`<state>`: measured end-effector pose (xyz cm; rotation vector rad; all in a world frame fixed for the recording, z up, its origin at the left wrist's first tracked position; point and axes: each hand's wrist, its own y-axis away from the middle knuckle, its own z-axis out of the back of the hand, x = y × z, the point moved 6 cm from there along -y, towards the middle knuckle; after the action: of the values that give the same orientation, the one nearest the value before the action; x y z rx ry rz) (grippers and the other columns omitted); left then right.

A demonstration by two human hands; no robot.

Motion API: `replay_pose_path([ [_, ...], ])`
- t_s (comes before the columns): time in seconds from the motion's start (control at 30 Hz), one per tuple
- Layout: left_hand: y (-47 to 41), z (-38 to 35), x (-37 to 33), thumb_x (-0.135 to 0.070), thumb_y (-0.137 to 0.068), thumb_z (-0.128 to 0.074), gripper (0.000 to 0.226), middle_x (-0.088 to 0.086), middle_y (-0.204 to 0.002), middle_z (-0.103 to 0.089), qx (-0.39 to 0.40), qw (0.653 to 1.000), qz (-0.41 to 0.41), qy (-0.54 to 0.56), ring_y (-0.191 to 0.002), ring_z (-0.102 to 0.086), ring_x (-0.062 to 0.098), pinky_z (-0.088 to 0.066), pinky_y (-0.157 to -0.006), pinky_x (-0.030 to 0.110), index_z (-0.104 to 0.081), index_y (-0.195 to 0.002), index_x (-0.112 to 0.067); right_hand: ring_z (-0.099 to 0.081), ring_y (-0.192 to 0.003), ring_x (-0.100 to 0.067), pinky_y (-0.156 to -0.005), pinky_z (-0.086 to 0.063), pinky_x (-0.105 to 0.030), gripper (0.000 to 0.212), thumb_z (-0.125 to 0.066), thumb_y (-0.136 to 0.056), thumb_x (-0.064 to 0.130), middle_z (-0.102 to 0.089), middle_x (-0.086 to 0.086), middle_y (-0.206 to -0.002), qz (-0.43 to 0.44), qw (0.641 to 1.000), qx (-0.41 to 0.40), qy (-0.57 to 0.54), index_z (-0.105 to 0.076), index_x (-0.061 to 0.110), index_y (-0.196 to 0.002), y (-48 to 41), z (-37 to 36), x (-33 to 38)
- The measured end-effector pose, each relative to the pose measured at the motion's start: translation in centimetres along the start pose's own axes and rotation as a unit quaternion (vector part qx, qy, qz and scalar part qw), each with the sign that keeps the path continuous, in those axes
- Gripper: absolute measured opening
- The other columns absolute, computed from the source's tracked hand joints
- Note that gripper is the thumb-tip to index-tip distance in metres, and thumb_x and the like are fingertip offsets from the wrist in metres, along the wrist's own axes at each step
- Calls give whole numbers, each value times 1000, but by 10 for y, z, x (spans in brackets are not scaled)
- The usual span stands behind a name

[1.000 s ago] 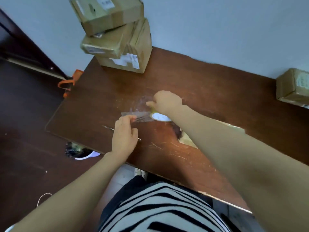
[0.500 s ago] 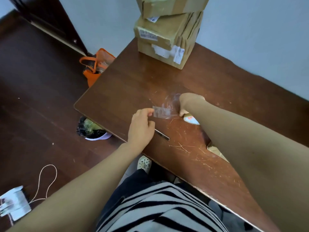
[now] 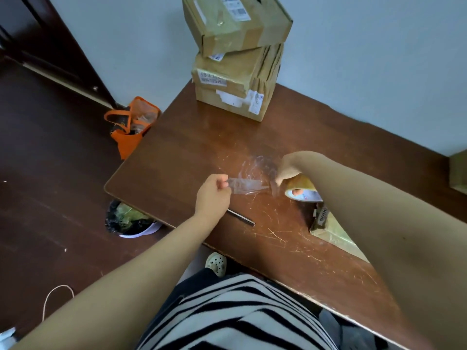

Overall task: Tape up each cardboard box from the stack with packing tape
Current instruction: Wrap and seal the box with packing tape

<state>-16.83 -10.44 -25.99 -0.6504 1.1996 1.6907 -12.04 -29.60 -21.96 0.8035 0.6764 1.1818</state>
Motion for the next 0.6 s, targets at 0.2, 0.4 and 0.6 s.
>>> replay_pose_path([
  [0.2, 17, -40, 17, -9, -97, -48, 18, 14, -81, -55, 121, 880, 345, 305, -65, -51, 18, -45, -55, 25, -52, -108, 4, -56, -94, -29, -91, -49, -41, 15, -53, -88, 22, -57, 0, -87, 39, 991, -109, 70, -59, 12, -98, 23, 15, 13],
  [0.4, 16, -71, -2, -30, -91, -64, 35, 15, -103, -60, 128, 724, 408, 541, -90, -61, 23, -53, -83, 36, -54, -101, 3, -50, -86, -27, -82, -47, -37, 14, -46, -91, 20, -48, 0, -79, 91, 984, -146, 36, -48, 13, -80, 64, 19, 29],
  [0.6, 20, -80, -5, -24, -101, -48, 30, 3, -71, -45, 59, 679, 465, 565, -55, -41, 11, -46, -58, 22, -50, -78, -5, -53, -74, -24, -66, -39, -30, 24, -47, -90, 18, -50, 5, -71, 52, 986, -154, -46, -45, 18, -65, 72, -7, 10],
])
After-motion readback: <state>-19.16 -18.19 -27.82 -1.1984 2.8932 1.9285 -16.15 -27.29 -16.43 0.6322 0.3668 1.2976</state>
